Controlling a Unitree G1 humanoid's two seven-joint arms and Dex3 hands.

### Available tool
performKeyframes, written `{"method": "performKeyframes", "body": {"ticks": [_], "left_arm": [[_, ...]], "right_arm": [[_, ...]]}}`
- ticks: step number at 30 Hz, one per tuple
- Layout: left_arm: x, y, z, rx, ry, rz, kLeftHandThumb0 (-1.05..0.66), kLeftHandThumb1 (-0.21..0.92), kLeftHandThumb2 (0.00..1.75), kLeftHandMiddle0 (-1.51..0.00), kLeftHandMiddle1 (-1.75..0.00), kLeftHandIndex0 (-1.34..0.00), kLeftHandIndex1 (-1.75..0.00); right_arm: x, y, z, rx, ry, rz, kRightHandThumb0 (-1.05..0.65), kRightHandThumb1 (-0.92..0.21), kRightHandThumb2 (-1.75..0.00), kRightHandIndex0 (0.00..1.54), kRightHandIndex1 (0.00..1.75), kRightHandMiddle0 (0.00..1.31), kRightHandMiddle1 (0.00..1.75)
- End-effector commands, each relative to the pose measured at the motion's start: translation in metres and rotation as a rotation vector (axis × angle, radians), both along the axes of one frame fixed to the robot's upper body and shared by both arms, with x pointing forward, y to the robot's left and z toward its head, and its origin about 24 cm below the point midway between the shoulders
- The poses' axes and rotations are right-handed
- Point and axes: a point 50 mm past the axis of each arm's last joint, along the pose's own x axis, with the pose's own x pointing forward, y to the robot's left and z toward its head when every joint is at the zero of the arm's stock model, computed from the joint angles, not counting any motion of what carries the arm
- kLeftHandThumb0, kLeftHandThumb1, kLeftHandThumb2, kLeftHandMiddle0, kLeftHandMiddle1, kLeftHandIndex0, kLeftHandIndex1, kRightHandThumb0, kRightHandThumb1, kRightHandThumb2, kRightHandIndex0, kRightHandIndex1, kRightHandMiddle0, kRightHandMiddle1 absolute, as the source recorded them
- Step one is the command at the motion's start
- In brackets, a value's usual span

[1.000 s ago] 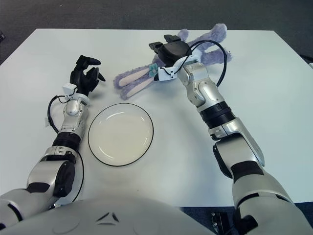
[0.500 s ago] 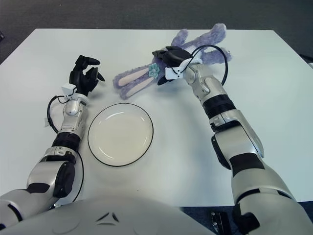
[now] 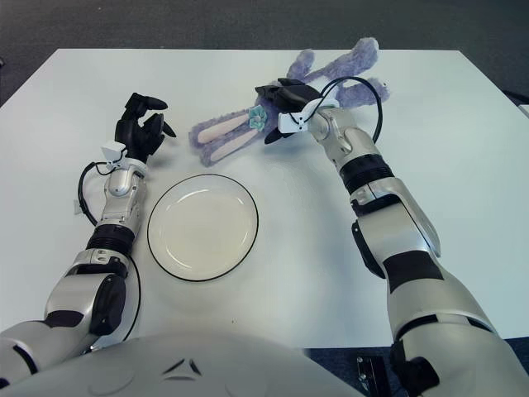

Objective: Put the doll into the plate.

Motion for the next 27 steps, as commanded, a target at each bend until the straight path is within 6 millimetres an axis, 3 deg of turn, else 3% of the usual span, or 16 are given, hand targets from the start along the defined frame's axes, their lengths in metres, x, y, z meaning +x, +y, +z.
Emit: {"method": "performKeyframes", "body": {"ticks": [1,8,17,24,27], "left_arm": [[-0.016,0.003,-0.031,-0.034,0.106,0.022,-0.35,0.92,0.35,-0.79,-1.75,-0.38,-1.57],[-0.018,0.003,-0.029,-0.043,0.091,0.016,-0.35,0.92,0.36,-0.79,-1.75,-0.37,-1.58],[-0.032,-0.002,-0.005,-0.019,-0.074,0.001,-0.35,0.92,0.36,-0.78,-1.75,-0.37,-1.58],[-0.032,-0.002,-0.005,-0.019,-0.073,-0.001,-0.35,0.92,0.36,-0.79,-1.75,-0.37,-1.58],[-0.032,-0.002,-0.005,-0.019,-0.071,-0.001,-0.35,0.92,0.36,-0.79,-1.75,-0.36,-1.58]], "right_arm": [[0.001,-0.003,-0.006,-0.022,0.016,-0.011,-0.67,-0.84,0.0,0.07,0.0,0.22,0.01],[0.001,-0.011,-0.014,-0.027,0.051,-0.028,-0.68,-0.85,0.0,0.08,0.0,0.24,0.01],[0.001,-0.02,-0.026,-0.034,0.121,-0.061,-0.68,-0.86,0.0,0.08,0.0,0.24,0.01],[0.001,-0.023,-0.032,-0.042,0.13,-0.078,-0.68,-0.86,0.0,0.08,0.0,0.25,0.01],[0.0,-0.025,-0.037,-0.058,0.071,-0.09,-0.58,-0.83,0.0,0.29,0.04,0.41,0.06]]}}
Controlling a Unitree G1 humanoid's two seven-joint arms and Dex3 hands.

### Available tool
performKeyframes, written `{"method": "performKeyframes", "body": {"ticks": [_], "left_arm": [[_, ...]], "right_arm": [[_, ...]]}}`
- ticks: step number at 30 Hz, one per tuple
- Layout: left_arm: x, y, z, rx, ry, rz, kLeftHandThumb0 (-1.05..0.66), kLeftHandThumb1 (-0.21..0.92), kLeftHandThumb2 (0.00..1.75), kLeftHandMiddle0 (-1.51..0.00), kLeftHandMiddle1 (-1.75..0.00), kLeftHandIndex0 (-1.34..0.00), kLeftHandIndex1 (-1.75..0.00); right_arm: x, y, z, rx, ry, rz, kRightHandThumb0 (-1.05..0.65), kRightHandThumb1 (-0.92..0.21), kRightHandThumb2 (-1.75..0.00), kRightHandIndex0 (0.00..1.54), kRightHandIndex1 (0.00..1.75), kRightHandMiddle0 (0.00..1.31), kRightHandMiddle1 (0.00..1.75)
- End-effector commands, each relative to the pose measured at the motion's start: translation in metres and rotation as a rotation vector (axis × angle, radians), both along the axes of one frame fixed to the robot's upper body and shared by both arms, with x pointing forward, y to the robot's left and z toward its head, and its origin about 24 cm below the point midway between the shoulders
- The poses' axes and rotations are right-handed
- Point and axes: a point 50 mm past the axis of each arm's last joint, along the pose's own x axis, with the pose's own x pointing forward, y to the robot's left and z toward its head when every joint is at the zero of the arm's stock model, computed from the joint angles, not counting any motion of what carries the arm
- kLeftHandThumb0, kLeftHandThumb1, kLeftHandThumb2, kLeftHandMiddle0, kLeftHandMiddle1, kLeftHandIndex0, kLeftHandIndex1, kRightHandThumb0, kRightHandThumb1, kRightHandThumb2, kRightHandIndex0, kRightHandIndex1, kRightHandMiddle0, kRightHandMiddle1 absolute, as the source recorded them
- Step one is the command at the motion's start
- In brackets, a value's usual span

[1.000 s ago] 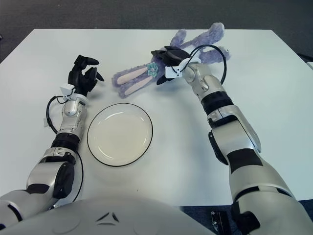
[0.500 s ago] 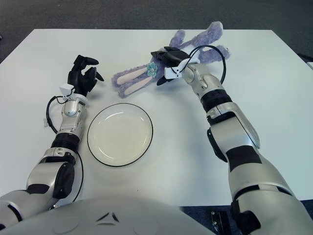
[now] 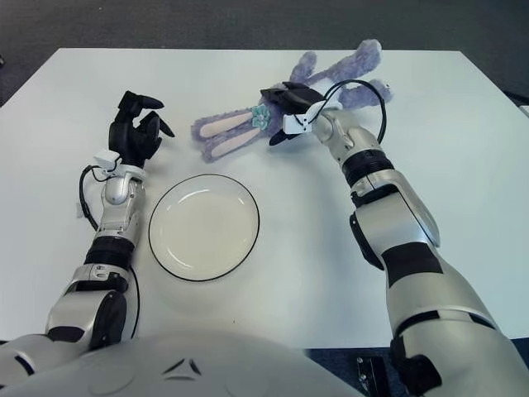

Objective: Put the doll into the plate.

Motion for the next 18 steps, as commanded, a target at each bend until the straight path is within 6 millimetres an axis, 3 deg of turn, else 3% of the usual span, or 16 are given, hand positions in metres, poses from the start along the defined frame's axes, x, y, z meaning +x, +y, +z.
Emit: {"method": "performKeyframes", "body": {"ticks": [1,5,6,8,11,15,17,18], "left_arm": [[-0.011,0.003,-0.026,-0.008,0.092,0.008,-0.35,0.92,0.36,-0.79,-1.75,-0.36,-1.58],[-0.011,0.003,-0.026,-0.008,0.093,0.009,-0.35,0.92,0.37,-0.8,-1.75,-0.36,-1.59],[-0.011,0.003,-0.026,-0.008,0.094,0.01,-0.35,0.92,0.37,-0.8,-1.75,-0.36,-1.59],[-0.011,0.003,-0.026,-0.008,0.093,0.01,-0.35,0.92,0.37,-0.8,-1.75,-0.36,-1.59],[-0.011,0.003,-0.026,-0.008,0.092,0.01,-0.35,0.92,0.37,-0.8,-1.75,-0.36,-1.59],[-0.012,0.003,-0.025,-0.009,0.09,0.011,-0.35,0.92,0.37,-0.81,-1.75,-0.36,-1.59],[-0.012,0.003,-0.025,-0.01,0.088,0.011,-0.35,0.92,0.37,-0.81,-1.75,-0.36,-1.59],[-0.012,0.003,-0.025,-0.01,0.088,0.011,-0.35,0.92,0.37,-0.81,-1.75,-0.36,-1.59]], "right_arm": [[-0.006,-0.011,-0.026,-0.057,0.016,-0.045,-0.53,-0.83,0.0,0.38,0.05,0.48,0.07],[-0.007,-0.012,-0.032,-0.064,-0.024,-0.069,-0.45,-0.82,0.0,0.58,0.1,0.61,0.1],[-0.007,-0.012,-0.034,-0.065,-0.033,-0.079,-0.38,-0.82,0.0,0.52,0.39,0.67,0.14],[-0.007,-0.013,-0.036,-0.067,-0.046,-0.093,-0.32,-0.81,0.0,0.41,0.74,0.72,0.2],[-0.007,-0.014,-0.038,-0.07,-0.059,-0.104,-0.23,-0.82,0.0,0.32,1.04,0.7,0.36],[-0.009,-0.016,-0.042,-0.074,-0.082,-0.122,-0.09,-0.87,-0.01,0.26,1.24,0.62,0.68],[-0.01,-0.018,-0.045,-0.074,-0.101,-0.132,-0.22,-0.89,-0.09,0.25,1.28,0.6,1.0],[-0.01,-0.018,-0.045,-0.074,-0.107,-0.134,-0.14,-0.9,-0.14,0.27,1.36,0.6,1.1]]}}
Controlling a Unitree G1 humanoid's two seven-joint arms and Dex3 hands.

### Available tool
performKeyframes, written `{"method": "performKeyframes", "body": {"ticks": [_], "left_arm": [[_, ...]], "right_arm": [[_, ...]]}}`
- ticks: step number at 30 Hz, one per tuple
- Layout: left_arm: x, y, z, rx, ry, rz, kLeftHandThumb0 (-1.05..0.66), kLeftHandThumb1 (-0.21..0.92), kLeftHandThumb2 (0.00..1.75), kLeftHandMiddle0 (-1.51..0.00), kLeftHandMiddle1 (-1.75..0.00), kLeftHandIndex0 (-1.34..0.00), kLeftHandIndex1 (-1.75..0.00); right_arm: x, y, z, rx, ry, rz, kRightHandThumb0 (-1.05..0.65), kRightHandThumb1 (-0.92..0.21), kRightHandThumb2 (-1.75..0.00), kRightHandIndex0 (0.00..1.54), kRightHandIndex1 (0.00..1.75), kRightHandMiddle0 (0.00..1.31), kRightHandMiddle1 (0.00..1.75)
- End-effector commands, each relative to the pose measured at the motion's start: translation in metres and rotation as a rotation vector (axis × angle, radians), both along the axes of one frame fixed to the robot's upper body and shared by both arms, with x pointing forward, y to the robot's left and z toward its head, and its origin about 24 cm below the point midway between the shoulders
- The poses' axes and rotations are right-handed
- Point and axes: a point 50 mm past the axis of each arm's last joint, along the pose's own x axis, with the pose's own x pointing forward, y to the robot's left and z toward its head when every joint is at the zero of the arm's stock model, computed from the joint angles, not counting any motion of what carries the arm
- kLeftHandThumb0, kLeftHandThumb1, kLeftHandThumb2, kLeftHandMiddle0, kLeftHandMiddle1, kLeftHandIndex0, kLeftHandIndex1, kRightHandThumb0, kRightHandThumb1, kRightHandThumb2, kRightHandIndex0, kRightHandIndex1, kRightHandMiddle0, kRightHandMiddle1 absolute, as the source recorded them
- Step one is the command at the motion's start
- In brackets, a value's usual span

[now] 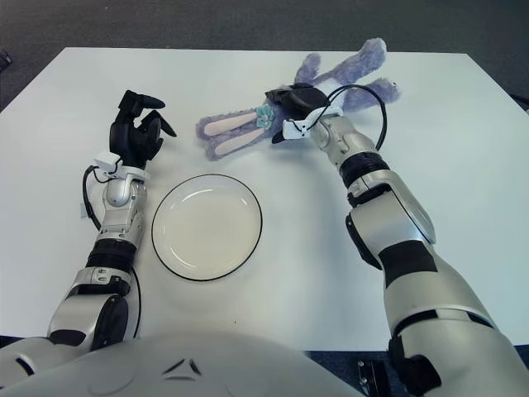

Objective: Put the doll into the plate.

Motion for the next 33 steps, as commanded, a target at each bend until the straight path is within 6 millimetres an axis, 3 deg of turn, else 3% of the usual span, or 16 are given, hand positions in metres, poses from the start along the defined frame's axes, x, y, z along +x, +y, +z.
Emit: {"method": "performKeyframes", "body": {"ticks": [1,5,10,17,21,26,28,33], "left_arm": [[-0.012,0.003,-0.024,-0.008,0.085,0.012,-0.35,0.92,0.37,-0.81,-1.75,-0.36,-1.59],[-0.012,0.003,-0.023,-0.007,0.083,0.012,-0.35,0.92,0.37,-0.8,-1.75,-0.36,-1.59],[-0.012,0.003,-0.022,-0.007,0.08,0.012,-0.35,0.92,0.37,-0.8,-1.75,-0.36,-1.59],[-0.013,0.002,-0.021,-0.005,0.077,0.013,-0.35,0.92,0.38,-0.8,-1.75,-0.35,-1.6],[-0.013,0.002,-0.021,-0.005,0.076,0.013,-0.35,0.92,0.38,-0.8,-1.75,-0.35,-1.6],[-0.013,0.003,-0.02,-0.005,0.072,0.015,-0.35,0.92,0.38,-0.79,-1.75,-0.35,-1.6],[-0.013,0.003,-0.02,-0.005,0.071,0.016,-0.35,0.92,0.38,-0.79,-1.75,-0.35,-1.6],[-0.013,0.004,-0.019,-0.008,0.067,0.018,-0.35,0.92,0.38,-0.79,-1.75,-0.35,-1.6]], "right_arm": [[-0.01,-0.016,-0.032,-0.056,0.069,-0.064,-0.11,-0.91,-0.17,0.27,1.39,0.6,1.13],[-0.011,-0.018,-0.034,-0.079,0.023,-0.076,-0.02,-0.9,-0.27,0.34,1.38,0.56,1.34],[-0.013,-0.023,-0.037,-0.102,-0.01,-0.09,0.0,-0.7,-0.67,0.42,1.36,0.46,1.64],[-0.015,-0.027,-0.041,-0.072,-0.021,-0.127,0.0,-0.56,-0.92,0.44,1.44,0.45,1.73],[-0.015,-0.028,-0.041,-0.053,-0.025,-0.136,0.0,-0.4,-1.18,0.45,1.66,0.48,1.74],[-0.022,-0.036,-0.047,0.047,-0.061,-0.154,0.0,-0.32,-1.26,0.63,1.59,0.44,1.75],[-0.022,-0.036,-0.048,0.049,-0.064,-0.154,0.26,-0.39,-1.2,0.56,1.68,0.54,1.75],[-0.022,-0.036,-0.048,0.053,-0.064,-0.156,0.4,-0.42,-1.17,0.52,1.74,0.6,1.75]]}}
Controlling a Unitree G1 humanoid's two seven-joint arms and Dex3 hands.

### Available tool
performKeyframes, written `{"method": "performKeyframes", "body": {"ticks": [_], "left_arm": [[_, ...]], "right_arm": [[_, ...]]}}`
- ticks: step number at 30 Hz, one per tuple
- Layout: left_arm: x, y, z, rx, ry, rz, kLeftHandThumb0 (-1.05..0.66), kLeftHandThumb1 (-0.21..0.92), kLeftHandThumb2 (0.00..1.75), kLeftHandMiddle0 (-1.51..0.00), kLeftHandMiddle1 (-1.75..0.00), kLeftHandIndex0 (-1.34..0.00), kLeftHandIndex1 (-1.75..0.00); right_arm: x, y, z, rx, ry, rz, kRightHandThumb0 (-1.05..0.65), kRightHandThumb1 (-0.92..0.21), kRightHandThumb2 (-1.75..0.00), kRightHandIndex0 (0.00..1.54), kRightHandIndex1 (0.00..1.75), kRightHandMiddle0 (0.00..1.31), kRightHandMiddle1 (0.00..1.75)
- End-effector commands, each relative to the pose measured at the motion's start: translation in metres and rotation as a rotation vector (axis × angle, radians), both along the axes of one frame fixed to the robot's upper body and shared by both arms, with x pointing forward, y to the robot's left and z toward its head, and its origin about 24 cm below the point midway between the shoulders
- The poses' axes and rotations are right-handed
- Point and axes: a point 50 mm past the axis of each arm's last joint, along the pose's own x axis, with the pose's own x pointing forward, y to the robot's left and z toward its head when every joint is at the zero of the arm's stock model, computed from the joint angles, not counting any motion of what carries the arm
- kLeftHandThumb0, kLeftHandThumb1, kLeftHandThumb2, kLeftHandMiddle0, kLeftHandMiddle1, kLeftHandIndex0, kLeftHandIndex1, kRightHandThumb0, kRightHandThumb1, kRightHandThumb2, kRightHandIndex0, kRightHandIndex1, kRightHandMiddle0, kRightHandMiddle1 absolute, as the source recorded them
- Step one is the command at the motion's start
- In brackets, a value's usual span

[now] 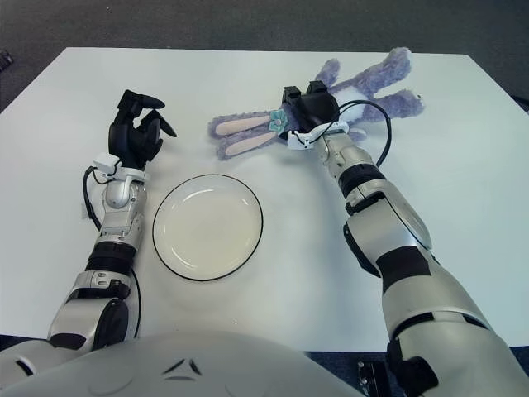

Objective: Put the doll into the plate.

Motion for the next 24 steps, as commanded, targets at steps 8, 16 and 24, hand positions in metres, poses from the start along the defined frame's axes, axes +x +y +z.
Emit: {"method": "performKeyframes", "body": {"ticks": [8,16,24], "left_arm": [[-0.0096,0.0059,-0.0222,-0.01,0.086,0.019,-0.35,0.92,0.38,-0.79,-1.75,-0.35,-1.6],[-0.0097,0.0062,-0.0216,-0.006,0.086,0.02,-0.35,0.92,0.38,-0.79,-1.75,-0.35,-1.6],[-0.0091,0.0065,-0.0217,-0.002,0.086,0.02,-0.35,0.92,0.38,-0.79,-1.75,-0.35,-1.6]], "right_arm": [[-0.0116,-0.017,-0.0288,0.006,0.108,-0.063,0.43,-0.43,-1.16,0.51,1.75,0.6,1.75],[-0.0114,-0.0159,-0.0257,0.04,0.09,-0.053,0.43,-0.44,-1.16,0.51,1.75,0.6,1.75],[-0.0108,-0.0118,-0.0197,0.1,0.06,-0.032,0.43,-0.43,-1.16,0.52,1.75,0.6,1.75]]}}
